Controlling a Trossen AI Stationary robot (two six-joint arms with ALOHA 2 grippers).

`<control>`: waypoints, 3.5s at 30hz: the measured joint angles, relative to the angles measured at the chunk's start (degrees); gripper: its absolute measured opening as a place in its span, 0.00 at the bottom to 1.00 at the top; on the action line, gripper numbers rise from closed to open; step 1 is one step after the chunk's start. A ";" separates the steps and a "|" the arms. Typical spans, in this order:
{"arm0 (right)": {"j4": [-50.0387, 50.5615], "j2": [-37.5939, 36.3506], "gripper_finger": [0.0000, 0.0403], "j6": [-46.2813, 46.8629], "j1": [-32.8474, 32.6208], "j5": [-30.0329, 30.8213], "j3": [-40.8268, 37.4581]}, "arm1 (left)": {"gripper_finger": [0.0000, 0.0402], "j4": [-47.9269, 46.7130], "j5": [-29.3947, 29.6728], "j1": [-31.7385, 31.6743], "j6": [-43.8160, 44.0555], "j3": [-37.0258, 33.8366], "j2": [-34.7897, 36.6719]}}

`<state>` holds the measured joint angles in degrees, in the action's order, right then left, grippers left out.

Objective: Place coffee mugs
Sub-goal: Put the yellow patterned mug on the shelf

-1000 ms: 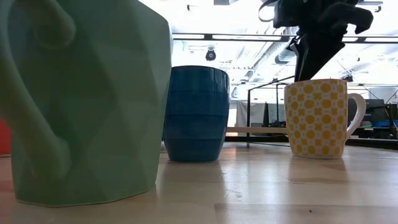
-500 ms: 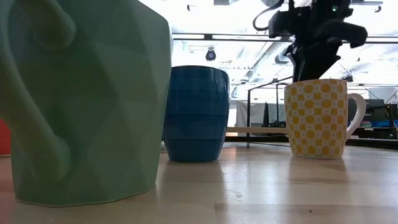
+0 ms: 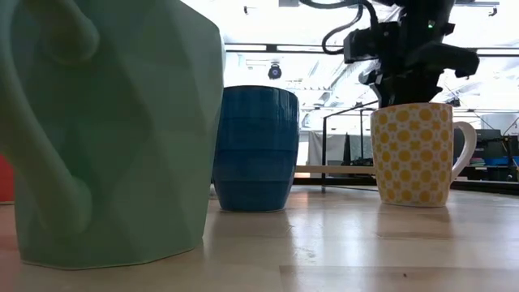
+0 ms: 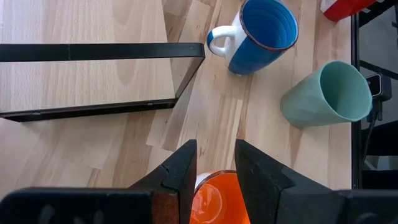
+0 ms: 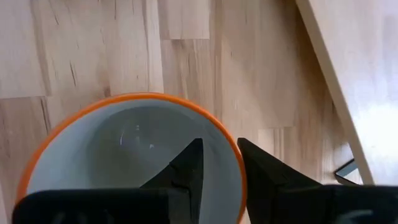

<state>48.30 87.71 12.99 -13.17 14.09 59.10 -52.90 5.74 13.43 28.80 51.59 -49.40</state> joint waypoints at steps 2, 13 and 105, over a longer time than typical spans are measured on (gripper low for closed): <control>-0.16 0.60 0.18 0.00 0.00 -0.70 0.00 | 0.25 0.03 -0.01 0.00 0.04 0.00 0.00; -0.12 2.13 0.18 2.23 0.04 -0.75 -0.01 | 0.25 0.01 0.01 0.02 0.02 0.00 -0.01; 7.89 14.70 0.17 -3.01 38.13 -0.40 28.06 | 0.25 0.02 -0.01 0.02 0.03 0.00 0.00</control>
<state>56.19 102.41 9.98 24.96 13.68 87.15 -52.88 5.74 13.45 28.82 51.59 -49.40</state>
